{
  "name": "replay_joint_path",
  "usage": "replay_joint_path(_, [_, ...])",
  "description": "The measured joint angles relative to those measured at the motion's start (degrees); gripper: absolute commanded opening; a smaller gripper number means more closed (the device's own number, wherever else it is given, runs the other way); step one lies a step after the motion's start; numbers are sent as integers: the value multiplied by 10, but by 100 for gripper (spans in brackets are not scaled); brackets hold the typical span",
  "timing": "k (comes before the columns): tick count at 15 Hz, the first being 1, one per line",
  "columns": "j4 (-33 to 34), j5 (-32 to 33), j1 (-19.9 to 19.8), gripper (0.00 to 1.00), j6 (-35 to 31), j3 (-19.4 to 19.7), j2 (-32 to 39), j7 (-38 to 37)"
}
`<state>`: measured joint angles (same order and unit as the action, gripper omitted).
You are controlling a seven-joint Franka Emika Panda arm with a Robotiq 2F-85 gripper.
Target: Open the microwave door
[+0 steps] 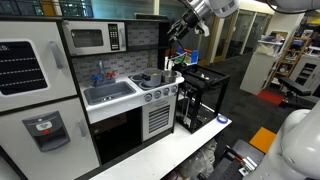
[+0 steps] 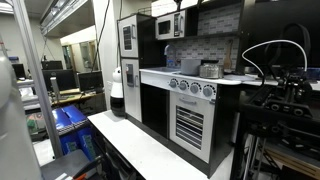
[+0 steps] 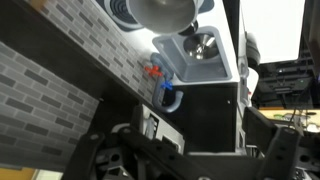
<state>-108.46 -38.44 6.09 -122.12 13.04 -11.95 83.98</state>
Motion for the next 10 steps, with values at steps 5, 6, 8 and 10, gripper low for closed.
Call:
replay_joint_path(5, [64,-189,11,100,7,-37,64,127])
replay_joint_path(6, [76,-220,10,100,14,-43,79,150])
replay_joint_path(8, [98,-253,6,100,32,-56,107,168])
replay_joint_path(10, [112,-255,-1,100,50,-65,123,164])
